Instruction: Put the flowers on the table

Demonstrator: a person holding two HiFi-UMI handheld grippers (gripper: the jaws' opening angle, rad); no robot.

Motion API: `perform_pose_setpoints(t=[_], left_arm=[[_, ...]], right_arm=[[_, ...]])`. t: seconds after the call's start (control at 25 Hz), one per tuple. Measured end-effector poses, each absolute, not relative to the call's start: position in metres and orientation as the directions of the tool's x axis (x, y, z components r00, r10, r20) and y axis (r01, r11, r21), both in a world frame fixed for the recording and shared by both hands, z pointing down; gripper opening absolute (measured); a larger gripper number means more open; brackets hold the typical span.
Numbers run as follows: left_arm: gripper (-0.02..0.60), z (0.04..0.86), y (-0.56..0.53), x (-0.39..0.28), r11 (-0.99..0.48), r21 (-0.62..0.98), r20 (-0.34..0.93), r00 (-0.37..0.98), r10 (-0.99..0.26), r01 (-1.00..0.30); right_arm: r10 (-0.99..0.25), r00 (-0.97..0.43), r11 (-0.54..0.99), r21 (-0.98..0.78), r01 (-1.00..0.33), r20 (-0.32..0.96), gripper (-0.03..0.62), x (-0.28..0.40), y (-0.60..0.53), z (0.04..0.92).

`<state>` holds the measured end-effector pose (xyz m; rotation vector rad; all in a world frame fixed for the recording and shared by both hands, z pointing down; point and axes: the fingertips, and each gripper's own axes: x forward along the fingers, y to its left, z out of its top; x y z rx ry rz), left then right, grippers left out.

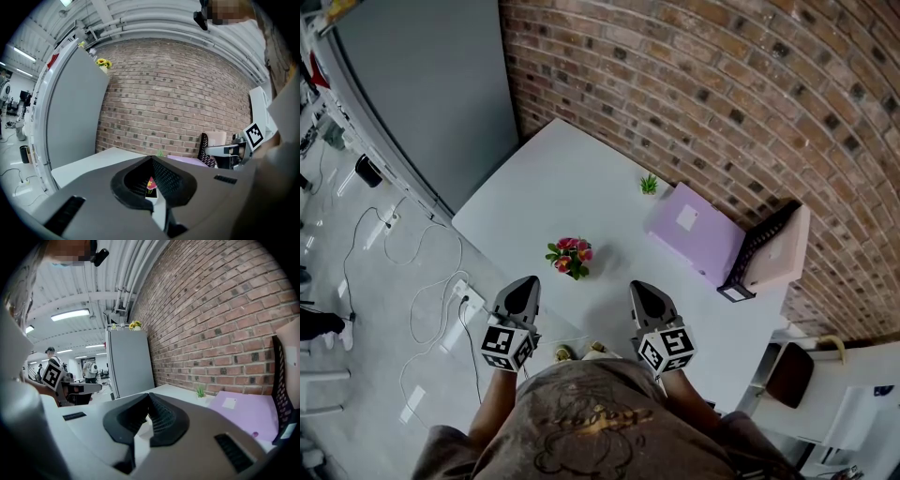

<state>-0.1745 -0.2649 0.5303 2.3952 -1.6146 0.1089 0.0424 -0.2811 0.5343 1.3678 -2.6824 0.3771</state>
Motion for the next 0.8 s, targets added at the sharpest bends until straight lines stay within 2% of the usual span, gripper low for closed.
perform_pose_setpoints(t=[0.8], left_arm=[[0.021,0.525,-0.272,-0.185,-0.326,0.182,0.169,0.356,-0.919,-0.928]], right_arm=[[-0.785,-0.582,0.554,-0.183,-0.813,0.213,0.000,0.045,-0.283,0.536]])
